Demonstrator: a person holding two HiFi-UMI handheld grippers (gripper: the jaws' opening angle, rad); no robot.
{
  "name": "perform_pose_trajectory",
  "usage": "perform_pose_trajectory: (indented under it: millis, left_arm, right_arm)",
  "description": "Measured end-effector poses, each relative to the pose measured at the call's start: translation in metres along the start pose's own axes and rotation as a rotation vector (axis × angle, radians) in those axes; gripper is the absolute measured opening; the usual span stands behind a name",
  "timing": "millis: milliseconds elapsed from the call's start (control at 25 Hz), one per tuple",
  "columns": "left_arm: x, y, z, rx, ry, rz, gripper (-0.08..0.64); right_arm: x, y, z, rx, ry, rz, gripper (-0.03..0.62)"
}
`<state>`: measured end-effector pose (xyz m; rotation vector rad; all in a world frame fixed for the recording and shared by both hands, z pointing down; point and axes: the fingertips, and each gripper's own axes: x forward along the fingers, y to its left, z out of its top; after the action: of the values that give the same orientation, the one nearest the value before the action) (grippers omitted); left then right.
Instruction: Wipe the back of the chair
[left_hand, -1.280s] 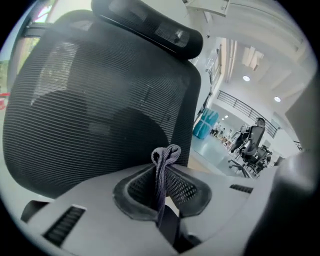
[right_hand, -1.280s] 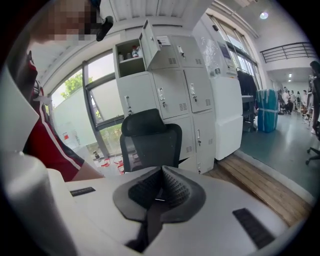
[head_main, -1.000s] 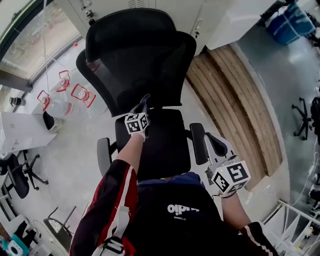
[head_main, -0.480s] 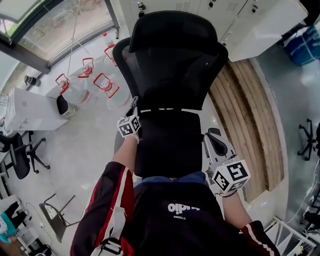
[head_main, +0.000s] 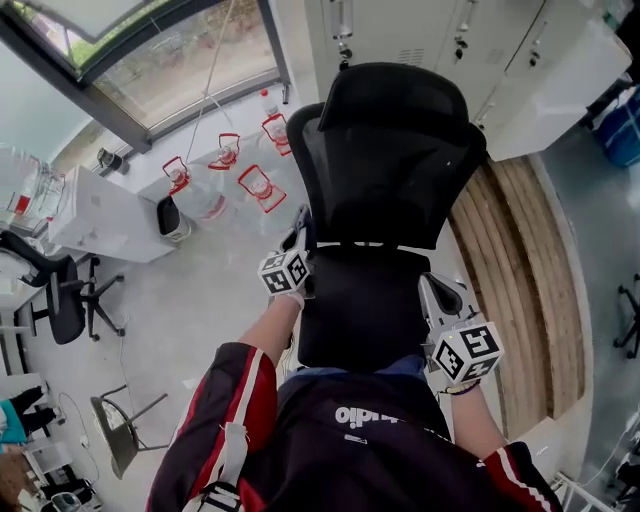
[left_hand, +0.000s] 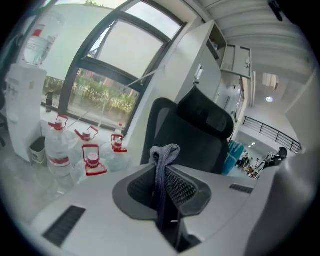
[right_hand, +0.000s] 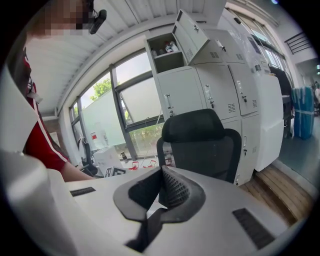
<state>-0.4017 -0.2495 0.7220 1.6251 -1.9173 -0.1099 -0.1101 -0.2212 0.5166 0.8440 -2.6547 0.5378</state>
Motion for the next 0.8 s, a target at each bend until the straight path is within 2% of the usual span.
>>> perform_pose_trajectory:
  millis: [120,280,360,480,560,720,800]
  left_arm:
    - [-0.031,-0.047,0.042,0.008,-0.073,-0.073,0.057]
    - [-0.08,-0.106,0.083,0.02,-0.127,-0.144,0.057]
    - [-0.109,-0.136,0.102,0.084,-0.152,-0.176,0.057]
    - [-0.152,-0.181,0.122,0.238,-0.18,-0.218,0.057]
    - [-0.173,-0.203,0.13,0.299,-0.193,-0.223,0.057]
    - [-0.203,-0.227,0.141,0.273,-0.241,-0.191,0.057]
    - [-0.214,-0.238,0.145,0.286,-0.258,-0.188,0.057]
  right_arm:
    - [-0.005,0.0,0.013,0.012,-0.026,0.003,0.014]
    - [-0.01,-0.002,0.039,0.037,-0.082,0.04,0.014]
    - [-0.011,0.002,0.055,0.01,-0.111,0.066,0.014]
    - [-0.016,0.009,0.07,0.001,-0.134,0.126,0.014]
    - [-0.015,0.007,0.072,0.017,-0.123,0.17,0.014]
    - [-0.018,0.002,0.078,-0.008,-0.099,0.232,0.014]
    - [-0.023,0.004,0.085,-0.027,-0.113,0.25,0.014]
